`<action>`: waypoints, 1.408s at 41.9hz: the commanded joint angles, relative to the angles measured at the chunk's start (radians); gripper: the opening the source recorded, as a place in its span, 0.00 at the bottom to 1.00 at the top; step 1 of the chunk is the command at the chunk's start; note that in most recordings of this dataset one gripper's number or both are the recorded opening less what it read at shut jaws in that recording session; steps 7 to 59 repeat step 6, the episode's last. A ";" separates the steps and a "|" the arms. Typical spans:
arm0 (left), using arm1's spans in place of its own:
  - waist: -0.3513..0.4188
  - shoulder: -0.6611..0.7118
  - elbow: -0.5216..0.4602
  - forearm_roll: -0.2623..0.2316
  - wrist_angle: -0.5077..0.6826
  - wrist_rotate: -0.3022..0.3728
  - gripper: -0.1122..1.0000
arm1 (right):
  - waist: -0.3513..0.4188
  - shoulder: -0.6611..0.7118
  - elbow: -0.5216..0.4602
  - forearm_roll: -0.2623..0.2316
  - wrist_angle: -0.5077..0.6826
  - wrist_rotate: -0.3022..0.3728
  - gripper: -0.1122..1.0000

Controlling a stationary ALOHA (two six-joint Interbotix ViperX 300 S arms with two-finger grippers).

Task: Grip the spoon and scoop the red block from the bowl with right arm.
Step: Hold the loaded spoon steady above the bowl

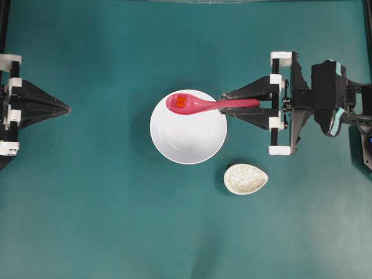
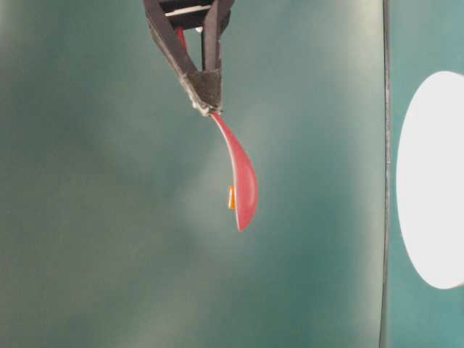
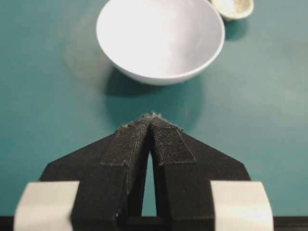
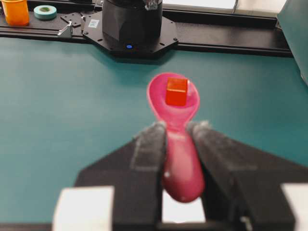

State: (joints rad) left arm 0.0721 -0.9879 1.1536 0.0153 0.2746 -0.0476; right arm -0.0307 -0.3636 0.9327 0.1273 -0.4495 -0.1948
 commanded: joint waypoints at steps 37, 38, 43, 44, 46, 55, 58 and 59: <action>0.002 0.000 -0.018 0.000 -0.012 -0.002 0.11 | -0.002 -0.015 -0.026 -0.003 0.037 -0.018 0.31; 0.002 0.000 -0.018 0.000 -0.012 -0.002 0.11 | -0.002 -0.015 -0.026 -0.003 0.037 -0.018 0.31; 0.002 0.000 -0.018 0.000 -0.012 -0.002 0.11 | -0.002 -0.015 -0.026 -0.003 0.037 -0.018 0.31; 0.002 0.000 -0.018 0.000 -0.012 -0.002 0.11 | -0.002 -0.015 -0.026 -0.003 0.037 -0.018 0.31; 0.002 0.000 -0.018 0.000 -0.012 -0.002 0.11 | -0.002 -0.015 -0.026 -0.003 0.037 -0.018 0.31; 0.002 0.000 -0.018 0.000 -0.012 -0.002 0.11 | -0.002 -0.015 -0.026 -0.003 0.037 -0.018 0.31; 0.002 0.000 -0.018 0.000 -0.012 -0.002 0.11 | -0.002 -0.015 -0.026 -0.003 0.037 -0.018 0.31; 0.002 0.000 -0.018 0.000 -0.012 -0.002 0.11 | -0.002 -0.015 -0.026 -0.003 0.037 -0.018 0.31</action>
